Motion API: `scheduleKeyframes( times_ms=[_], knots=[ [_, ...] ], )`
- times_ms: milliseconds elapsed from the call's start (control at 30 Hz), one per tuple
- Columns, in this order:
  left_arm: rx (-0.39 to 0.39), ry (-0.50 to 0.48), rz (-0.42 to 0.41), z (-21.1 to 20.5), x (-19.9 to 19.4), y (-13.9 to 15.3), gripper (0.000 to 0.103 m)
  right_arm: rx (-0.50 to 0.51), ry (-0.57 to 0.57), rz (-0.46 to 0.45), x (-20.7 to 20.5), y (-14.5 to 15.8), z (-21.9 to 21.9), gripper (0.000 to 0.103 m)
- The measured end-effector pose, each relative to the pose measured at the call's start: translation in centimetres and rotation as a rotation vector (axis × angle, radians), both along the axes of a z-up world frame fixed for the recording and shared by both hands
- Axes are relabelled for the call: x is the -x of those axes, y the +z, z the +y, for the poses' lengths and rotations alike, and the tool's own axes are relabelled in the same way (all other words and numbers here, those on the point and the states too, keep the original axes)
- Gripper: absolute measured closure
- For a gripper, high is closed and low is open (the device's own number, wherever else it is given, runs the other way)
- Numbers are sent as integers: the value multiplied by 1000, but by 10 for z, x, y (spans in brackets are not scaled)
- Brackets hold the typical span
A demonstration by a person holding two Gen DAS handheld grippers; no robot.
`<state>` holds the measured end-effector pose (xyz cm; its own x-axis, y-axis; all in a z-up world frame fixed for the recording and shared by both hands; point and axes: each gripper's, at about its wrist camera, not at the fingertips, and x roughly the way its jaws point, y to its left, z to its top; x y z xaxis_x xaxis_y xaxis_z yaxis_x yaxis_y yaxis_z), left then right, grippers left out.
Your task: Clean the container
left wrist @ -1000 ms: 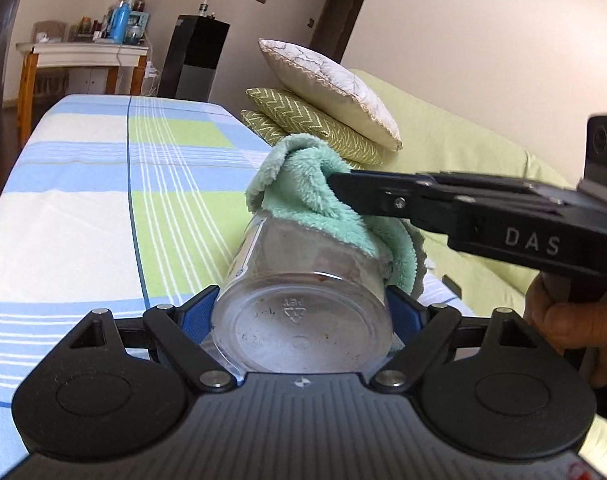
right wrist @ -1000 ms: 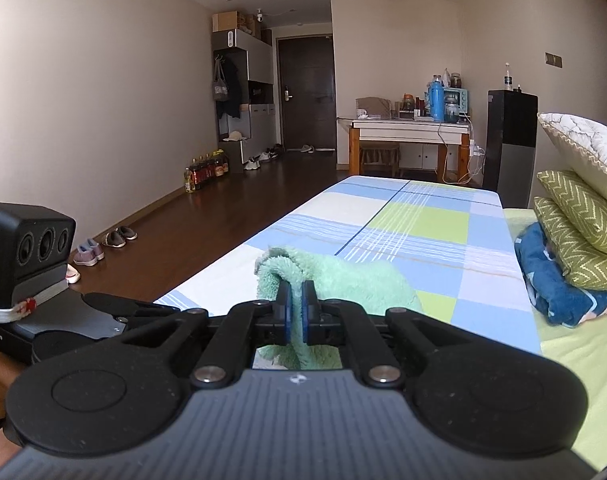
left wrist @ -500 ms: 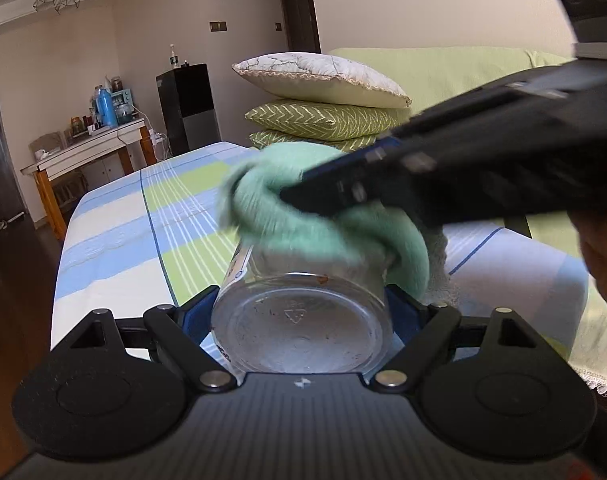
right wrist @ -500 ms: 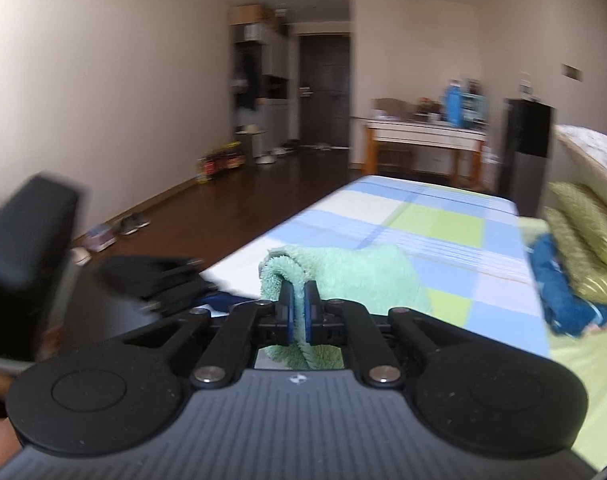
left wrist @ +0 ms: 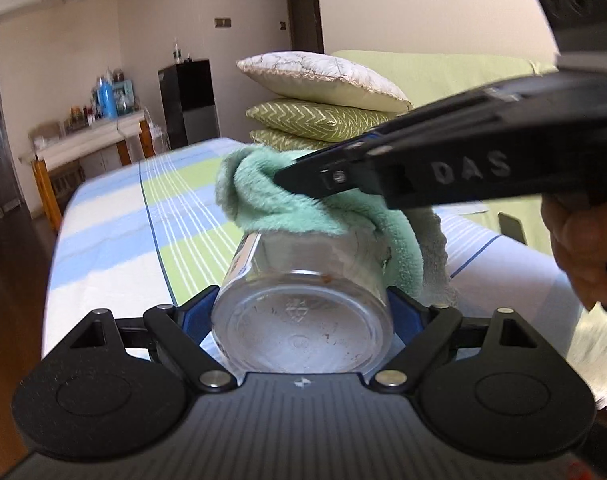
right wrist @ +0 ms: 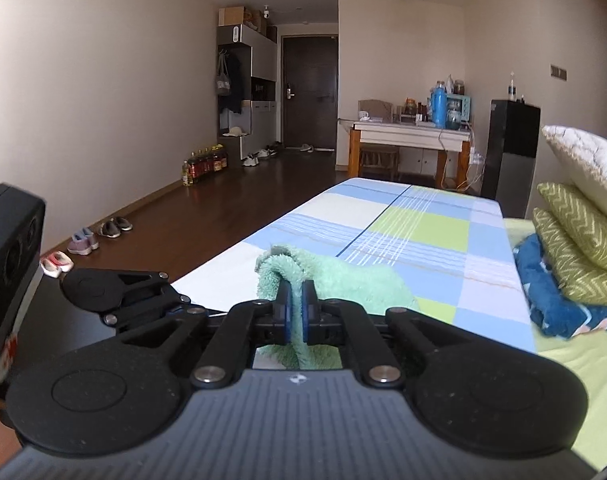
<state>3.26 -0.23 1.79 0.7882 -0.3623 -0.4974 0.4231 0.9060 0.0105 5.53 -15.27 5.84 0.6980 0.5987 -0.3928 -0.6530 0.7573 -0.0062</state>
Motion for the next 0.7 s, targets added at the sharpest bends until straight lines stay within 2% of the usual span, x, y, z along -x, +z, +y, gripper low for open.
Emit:
scheduleKeyframes(
  times_ms=[200,267,333,433,600,633,700],
  knots=[
    [325,17,128,37,-11,-4,14,-27,-12,11,3,-2,-11,100],
    [384,19,169,45,-14,-7,14,-34,-16,17,4,-2,-13,100],
    [401,9,191,47,-17,-9,16,-39,-18,24,4,-2,-16,100],
    [316,9,149,40,-12,-5,17,-33,-24,31,0,0,-17,100],
    [23,16,16,12,4,2,17,-37,-82,47,-10,0,-18,99],
    [-16,17,-2,8,6,2,17,-31,-77,42,-8,0,-16,99],
    [-43,16,-17,4,5,2,17,-20,-53,30,-1,-1,-11,98]
  ],
)
